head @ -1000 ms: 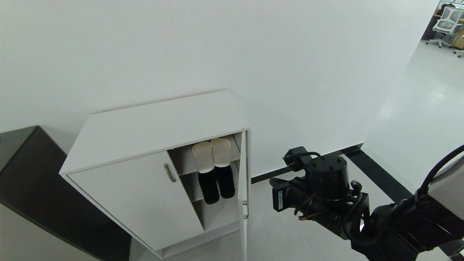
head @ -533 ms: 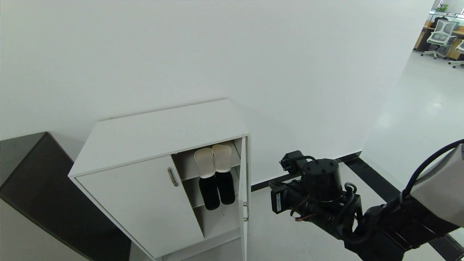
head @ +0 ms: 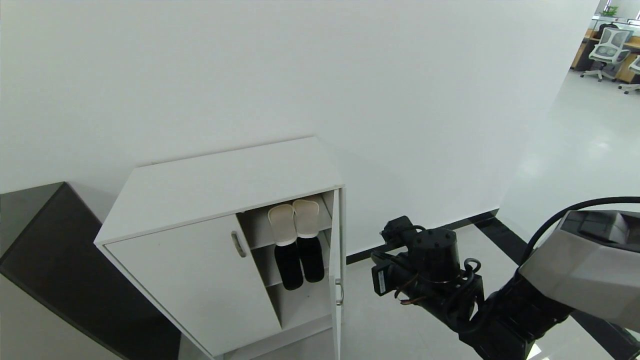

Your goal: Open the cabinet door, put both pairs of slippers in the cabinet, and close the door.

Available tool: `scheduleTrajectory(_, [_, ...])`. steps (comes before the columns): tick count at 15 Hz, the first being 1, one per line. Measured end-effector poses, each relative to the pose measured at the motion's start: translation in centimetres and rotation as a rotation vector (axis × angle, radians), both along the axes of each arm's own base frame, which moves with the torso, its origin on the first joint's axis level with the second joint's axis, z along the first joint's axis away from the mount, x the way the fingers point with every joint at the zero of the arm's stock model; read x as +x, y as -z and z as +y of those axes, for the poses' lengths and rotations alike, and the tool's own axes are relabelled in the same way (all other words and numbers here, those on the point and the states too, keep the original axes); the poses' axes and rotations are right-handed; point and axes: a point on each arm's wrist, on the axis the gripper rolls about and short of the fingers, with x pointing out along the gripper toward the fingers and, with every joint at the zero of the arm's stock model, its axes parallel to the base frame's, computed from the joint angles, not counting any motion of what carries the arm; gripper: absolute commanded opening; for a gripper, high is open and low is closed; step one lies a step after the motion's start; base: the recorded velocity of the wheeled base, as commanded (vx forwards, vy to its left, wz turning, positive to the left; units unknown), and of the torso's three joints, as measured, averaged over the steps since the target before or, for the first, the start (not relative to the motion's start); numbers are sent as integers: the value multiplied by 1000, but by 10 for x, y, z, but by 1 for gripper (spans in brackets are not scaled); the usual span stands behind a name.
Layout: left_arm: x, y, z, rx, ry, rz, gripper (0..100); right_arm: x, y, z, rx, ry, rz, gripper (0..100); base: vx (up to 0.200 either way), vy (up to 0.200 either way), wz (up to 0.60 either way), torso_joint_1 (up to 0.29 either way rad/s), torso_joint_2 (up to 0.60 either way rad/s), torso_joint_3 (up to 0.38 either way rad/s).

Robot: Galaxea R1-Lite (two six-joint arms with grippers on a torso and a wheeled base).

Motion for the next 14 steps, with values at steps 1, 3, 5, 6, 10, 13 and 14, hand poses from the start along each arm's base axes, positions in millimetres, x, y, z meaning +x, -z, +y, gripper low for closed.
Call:
scheduleTrajectory(1, [0,0,0,0,0,0,0,1,1,0,5,2,-8,0,0,0,0,0,0,0])
scheduleTrajectory(3, [0,0,0,0,0,0,0,1,3,0,7,0,-12,0,0,0,0,0,0,0])
scheduleTrajectory(5, [0,0,0,0,0,0,0,0,4,-1,2,2,-12,0,0,0,600,2,2,5])
scheduleTrajectory(6, [0,0,0,0,0,0,0,0,4,-1,-2,4,-14,0,0,0,600,-2,-7,7])
scheduleTrajectory(10, [0,0,0,0,0,0,0,-1,1,-2,2,3,-27,0,0,0,450,10,2,3])
scheduleTrajectory(13, [0,0,0,0,-3,0,0,-6,-13,-6,30,-11,-100,0,0,0,0,0,0,0])
scheduleTrajectory(14, [0,0,0,0,0,0,0,-8,-18,-8,44,-11,-128,0,0,0,0,0,0,0])
